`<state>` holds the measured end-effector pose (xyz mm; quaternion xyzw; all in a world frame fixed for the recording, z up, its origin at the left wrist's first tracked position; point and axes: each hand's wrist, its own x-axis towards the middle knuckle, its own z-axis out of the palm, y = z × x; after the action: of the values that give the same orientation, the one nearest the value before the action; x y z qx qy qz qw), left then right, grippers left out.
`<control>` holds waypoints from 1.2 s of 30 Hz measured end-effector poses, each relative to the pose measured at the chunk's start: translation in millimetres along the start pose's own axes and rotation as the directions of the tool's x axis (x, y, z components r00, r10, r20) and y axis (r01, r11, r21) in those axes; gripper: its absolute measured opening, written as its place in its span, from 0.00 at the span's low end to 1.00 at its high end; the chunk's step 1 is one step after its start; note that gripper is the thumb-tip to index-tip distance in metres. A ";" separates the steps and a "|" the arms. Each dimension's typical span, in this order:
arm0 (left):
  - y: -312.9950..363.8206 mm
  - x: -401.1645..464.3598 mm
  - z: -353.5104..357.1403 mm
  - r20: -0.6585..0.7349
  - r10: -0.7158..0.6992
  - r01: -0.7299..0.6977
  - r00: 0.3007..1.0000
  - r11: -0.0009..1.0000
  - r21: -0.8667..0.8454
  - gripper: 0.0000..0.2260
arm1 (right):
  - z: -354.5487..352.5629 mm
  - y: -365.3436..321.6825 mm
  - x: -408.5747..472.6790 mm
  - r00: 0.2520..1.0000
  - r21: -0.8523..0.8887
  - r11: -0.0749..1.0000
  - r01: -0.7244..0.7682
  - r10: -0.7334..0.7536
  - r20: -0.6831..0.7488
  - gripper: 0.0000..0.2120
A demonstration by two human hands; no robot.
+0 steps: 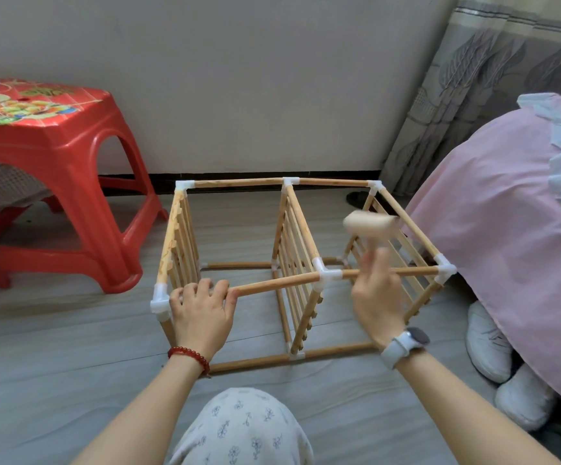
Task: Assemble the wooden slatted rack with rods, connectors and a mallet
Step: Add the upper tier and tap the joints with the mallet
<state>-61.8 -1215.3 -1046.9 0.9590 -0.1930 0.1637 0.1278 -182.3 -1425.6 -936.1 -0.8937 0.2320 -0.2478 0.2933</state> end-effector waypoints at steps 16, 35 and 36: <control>48.1 35.2 -44.1 0.271 0.307 -0.124 0.912 0.837 -0.533 0.23 | 4.1 18.2 -0.9 0.917 0.190 0.953 -0.237 0.154 0.369 0.12; 120.3 49.4 -65.3 0.266 0.293 -0.073 0.918 0.786 -0.614 0.27 | -38.1 50.4 -37.9 0.941 -0.284 0.942 0.180 -0.080 0.328 0.12; 116.2 47.6 -62.3 0.300 0.275 -0.078 0.913 0.842 -0.534 0.27 | -43.4 50.5 -31.0 0.956 -0.229 0.958 0.172 -0.106 0.272 0.11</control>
<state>-84.7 -1315.5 -951.5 0.8812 -0.3388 -0.0634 0.3235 -244.8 -1462.3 -947.3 -0.9622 0.1574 -0.1187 0.1877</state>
